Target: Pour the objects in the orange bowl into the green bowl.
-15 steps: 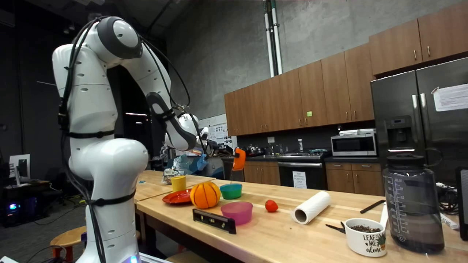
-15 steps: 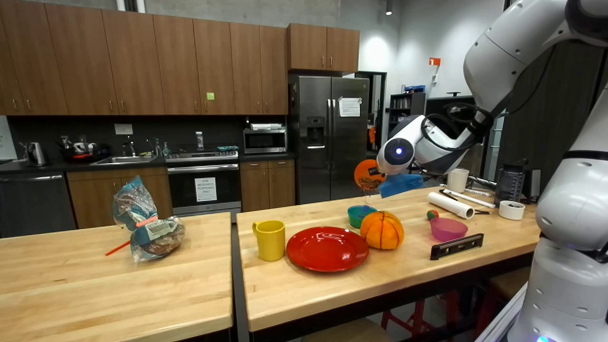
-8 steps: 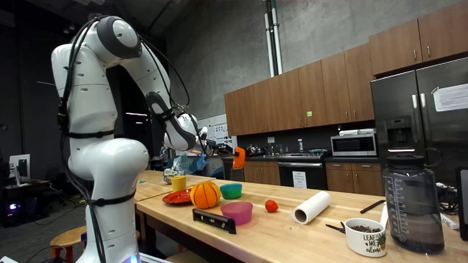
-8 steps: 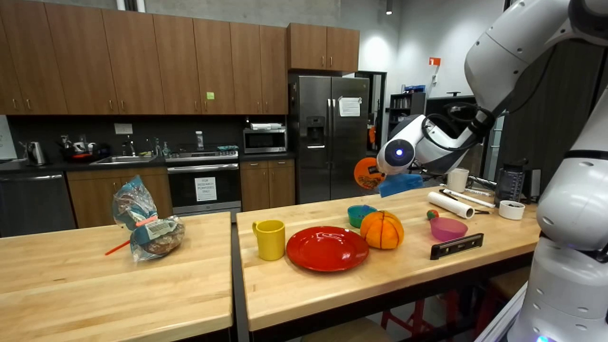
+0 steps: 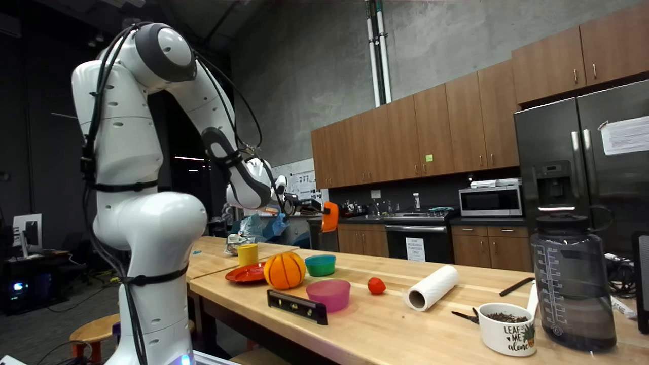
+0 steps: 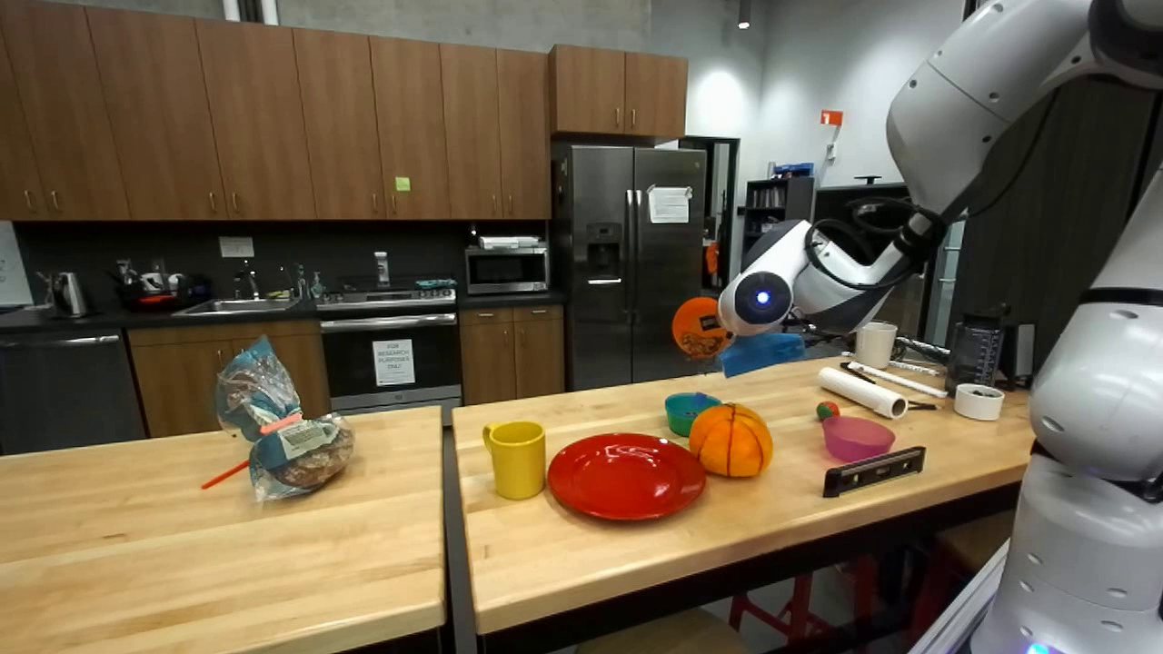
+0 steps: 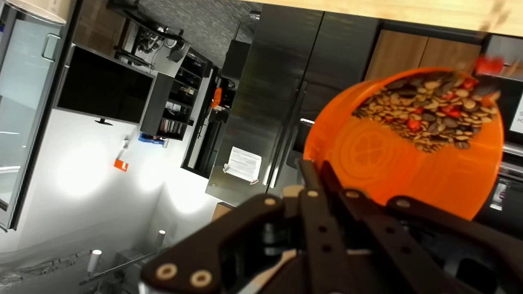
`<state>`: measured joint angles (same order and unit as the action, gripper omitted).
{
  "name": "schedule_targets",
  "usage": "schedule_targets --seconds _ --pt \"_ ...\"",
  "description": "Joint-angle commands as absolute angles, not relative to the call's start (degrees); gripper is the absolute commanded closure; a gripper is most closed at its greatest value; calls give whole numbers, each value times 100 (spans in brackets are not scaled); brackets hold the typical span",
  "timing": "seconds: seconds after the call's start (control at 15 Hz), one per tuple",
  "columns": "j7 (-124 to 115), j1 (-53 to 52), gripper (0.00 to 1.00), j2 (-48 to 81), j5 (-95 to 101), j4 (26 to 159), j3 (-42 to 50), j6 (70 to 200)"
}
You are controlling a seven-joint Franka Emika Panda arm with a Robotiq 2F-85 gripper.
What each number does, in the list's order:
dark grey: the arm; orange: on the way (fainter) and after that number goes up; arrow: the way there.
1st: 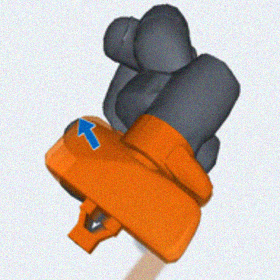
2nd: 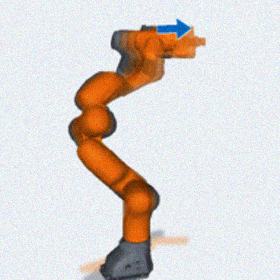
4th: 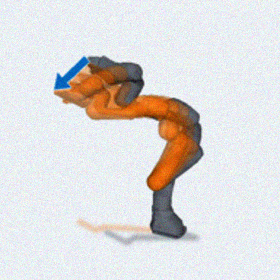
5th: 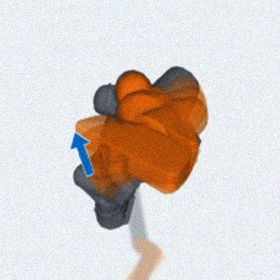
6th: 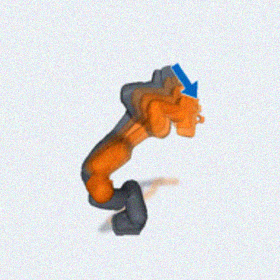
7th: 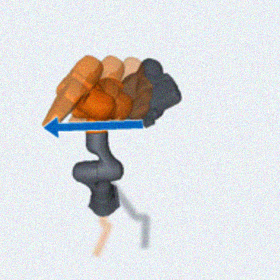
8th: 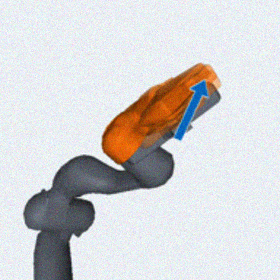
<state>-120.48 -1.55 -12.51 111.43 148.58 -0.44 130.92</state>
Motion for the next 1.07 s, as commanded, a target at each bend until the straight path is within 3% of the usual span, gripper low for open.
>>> schedule_targets --seconds 0.0,1.0 --pt "-12313 -268 99 -1427 11395 15003 -6 12863" --pt "-12527 -301 99 -1461 11472 15081 -2 12588"
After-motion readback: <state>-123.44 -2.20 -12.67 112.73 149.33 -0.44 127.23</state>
